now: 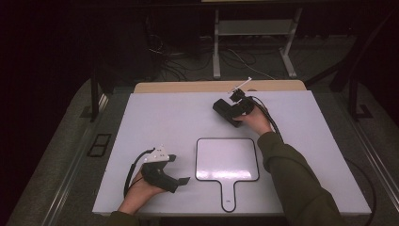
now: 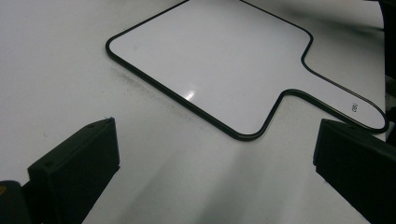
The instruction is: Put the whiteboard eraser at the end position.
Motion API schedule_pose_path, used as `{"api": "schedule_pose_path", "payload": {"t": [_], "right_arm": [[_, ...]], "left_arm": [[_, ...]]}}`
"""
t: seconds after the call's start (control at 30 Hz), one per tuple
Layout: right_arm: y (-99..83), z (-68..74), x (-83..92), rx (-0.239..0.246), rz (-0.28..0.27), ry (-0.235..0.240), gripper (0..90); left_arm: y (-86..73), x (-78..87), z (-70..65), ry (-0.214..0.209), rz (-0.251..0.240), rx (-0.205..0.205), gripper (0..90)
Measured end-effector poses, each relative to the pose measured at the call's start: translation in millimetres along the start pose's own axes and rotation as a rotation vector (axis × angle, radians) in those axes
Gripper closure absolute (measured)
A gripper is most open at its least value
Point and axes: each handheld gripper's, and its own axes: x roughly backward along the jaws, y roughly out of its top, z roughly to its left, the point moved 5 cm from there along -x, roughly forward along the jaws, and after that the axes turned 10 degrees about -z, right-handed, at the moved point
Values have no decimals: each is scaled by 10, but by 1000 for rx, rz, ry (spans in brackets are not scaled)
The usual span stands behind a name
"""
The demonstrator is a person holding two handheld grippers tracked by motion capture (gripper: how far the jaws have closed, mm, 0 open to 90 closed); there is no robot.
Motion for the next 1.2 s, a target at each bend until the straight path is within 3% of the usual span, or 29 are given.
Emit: {"api": "schedule_pose_path", "payload": {"t": [0.7,0.97,1.2], "right_arm": [[10,51,-205,17,23,-8,384],[21,42,-177,-4,6,11,373],[92,12,-67,-26,-54,3,304]], "left_arm": [[3,11,9,-2,-2,2,0],[1,10,9,-2,2,0,0],[-1,6,9,-3,2,3,0]]}}
